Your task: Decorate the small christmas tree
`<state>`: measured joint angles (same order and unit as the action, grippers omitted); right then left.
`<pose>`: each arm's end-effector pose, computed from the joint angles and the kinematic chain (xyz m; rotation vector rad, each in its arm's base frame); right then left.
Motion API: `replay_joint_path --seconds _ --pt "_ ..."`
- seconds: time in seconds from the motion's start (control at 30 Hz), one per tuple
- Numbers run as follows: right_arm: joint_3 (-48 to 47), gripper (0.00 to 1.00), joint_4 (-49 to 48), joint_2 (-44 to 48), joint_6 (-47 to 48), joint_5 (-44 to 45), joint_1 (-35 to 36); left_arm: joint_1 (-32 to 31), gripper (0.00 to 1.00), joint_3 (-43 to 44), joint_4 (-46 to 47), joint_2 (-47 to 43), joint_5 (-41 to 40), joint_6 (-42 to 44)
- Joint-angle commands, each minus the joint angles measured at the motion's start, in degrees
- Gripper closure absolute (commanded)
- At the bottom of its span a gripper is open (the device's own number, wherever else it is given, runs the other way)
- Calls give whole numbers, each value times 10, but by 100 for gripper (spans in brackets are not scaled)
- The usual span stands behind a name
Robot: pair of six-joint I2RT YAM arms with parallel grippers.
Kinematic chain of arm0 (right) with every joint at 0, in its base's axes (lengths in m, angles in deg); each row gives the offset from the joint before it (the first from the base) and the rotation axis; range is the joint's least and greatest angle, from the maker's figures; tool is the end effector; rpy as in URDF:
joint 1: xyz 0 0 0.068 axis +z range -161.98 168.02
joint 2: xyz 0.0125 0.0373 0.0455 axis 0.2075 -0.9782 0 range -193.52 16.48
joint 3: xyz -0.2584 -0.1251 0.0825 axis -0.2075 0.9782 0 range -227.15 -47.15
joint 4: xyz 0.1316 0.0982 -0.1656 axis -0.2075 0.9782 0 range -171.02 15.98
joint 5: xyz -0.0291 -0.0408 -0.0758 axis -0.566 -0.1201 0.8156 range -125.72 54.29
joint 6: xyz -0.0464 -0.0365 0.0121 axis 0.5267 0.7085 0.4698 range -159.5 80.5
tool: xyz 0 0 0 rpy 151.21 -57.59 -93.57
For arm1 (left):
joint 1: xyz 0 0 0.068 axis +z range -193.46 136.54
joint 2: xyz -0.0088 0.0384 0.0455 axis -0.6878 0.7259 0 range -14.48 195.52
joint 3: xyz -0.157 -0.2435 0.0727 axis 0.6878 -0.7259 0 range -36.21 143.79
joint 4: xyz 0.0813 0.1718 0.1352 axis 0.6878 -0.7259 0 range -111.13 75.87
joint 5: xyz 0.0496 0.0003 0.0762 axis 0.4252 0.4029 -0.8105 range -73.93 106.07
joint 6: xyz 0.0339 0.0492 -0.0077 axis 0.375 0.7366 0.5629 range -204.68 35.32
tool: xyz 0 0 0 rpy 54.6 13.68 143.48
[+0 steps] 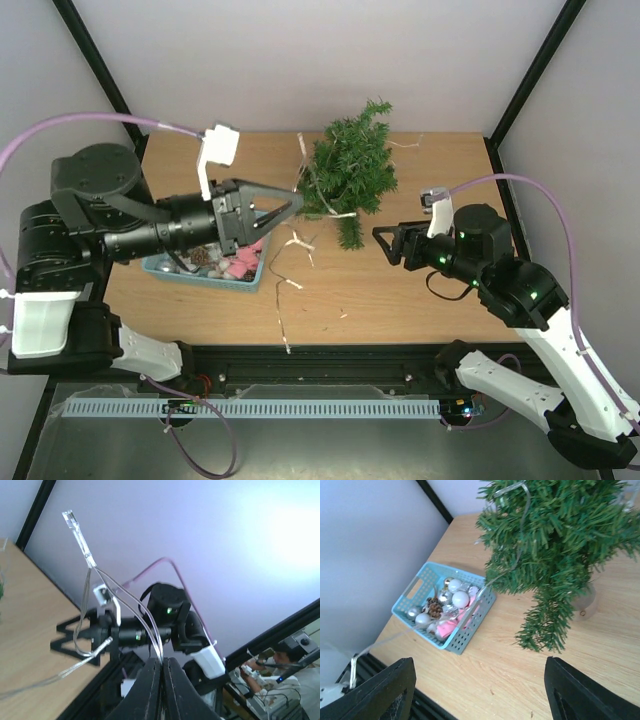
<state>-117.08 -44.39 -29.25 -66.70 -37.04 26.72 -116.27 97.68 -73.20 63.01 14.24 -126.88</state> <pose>0.0805 0.0658 0.4388 -0.2044 1.8571 0.8348 0.0441 -0.1374 0.6038 0.4605 1.7884 -1.4706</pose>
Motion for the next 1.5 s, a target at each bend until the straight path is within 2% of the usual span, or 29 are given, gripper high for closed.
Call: replay_joint_path --seconds 0.0,0.1,0.4,0.6,0.67,0.77,0.83,0.9,0.93,0.97,1.0,1.1,1.47 --pt "-15 29 -12 10 18 -89 -1 39 98 11 53 51 80 65" --pt "-10 30 -36 11 21 -141 -1 74 98 -5 107 61 123 75" --pt "-29 34 -72 -15 48 -173 -1 156 98 -8 236 115 285 51" --pt "-19 34 -95 -23 58 -100 -1 198 98 -10 304 141 363 20" --pt "-19 41 -104 -27 60 -59 -1 209 98 -10 316 145 379 13" --pt "-22 62 -118 -41 72 -37 -2 230 98 -9 332 148 393 7" --pt "-24 66 -129 -53 78 -42 -1 247 98 -10 342 150 402 3" --pt "-19 62 -146 -60 81 -56 -1 264 98 -10 356 155 414 -5" --pt "-17 55 -153 -63 84 -67 -1 275 98 -10 364 158 421 -8" --pt "-14 43 -163 -64 85 -78 -2 282 98 -10 372 161 428 -15" --pt "-10 40 -170 -62 85 -87 -1 288 98 -10 378 163 436 -18" --pt "8 36 -194 -55 86 -96 -1 303 98 -11 396 175 454 -29" --pt "12 33 -202 -60 101 -76 -1 325 98 -14 426 188 481 -46"
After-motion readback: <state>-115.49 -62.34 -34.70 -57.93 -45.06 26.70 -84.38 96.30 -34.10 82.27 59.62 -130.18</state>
